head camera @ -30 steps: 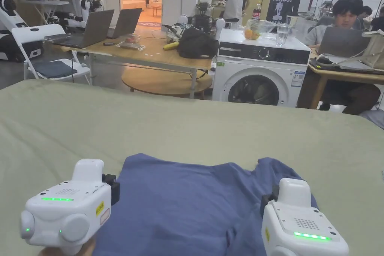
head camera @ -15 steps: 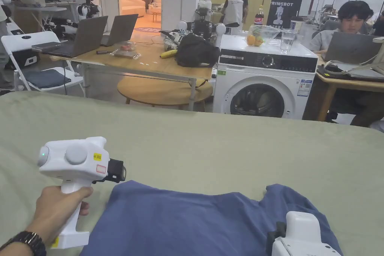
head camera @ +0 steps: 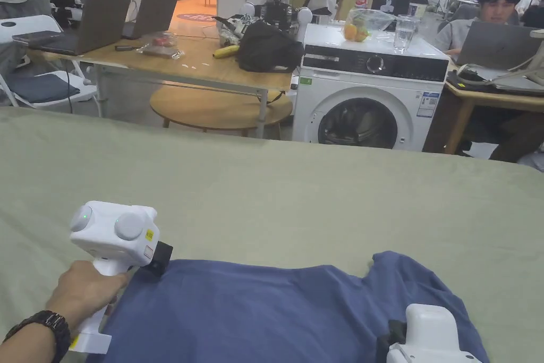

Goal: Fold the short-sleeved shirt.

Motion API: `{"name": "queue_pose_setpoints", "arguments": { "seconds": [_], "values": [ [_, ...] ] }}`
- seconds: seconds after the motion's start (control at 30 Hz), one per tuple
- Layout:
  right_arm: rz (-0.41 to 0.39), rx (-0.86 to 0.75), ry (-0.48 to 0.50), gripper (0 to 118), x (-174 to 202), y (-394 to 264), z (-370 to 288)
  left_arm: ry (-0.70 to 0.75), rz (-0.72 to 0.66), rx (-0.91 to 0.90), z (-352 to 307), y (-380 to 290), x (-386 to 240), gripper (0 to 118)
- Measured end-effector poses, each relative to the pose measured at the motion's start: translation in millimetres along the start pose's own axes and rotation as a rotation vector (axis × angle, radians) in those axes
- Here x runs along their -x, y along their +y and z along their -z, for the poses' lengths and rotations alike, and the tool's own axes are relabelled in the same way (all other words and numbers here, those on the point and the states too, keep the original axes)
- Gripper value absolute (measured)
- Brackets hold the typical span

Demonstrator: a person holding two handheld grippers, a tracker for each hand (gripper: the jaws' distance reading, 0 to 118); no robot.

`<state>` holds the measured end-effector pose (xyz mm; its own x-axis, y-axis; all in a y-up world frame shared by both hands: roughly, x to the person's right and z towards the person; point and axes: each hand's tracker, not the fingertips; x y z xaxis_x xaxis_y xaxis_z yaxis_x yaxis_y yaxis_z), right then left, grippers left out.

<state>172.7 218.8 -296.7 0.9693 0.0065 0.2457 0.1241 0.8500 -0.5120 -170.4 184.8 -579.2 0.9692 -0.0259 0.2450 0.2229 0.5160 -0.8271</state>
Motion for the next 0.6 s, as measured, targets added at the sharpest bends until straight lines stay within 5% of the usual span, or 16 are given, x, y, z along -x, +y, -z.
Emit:
{"name": "queue_pose_setpoints", "arguments": {
  "seconds": [0.07,0.47,0.5,0.57,0.6],
  "values": [
    [0.003,0.008,0.0,0,-1,-2,2,-0.011,0.031,-0.022,13,7,3,0],
    [0.036,0.104,-0.051,1,-63,49,33,-0.061,0.006,-0.243,-73,0,16,0],
    [0.026,0.119,-0.075,10,-70,56,42,-0.061,0.011,-0.246,-80,-2,19,0],
    [0.008,0.184,-0.103,50,-90,70,67,-0.057,0.015,-0.263,-91,-5,24,0],
    [0.027,0.216,-0.09,56,-99,76,79,-0.057,0.019,-0.273,-93,-8,26,0]
  ]
}}
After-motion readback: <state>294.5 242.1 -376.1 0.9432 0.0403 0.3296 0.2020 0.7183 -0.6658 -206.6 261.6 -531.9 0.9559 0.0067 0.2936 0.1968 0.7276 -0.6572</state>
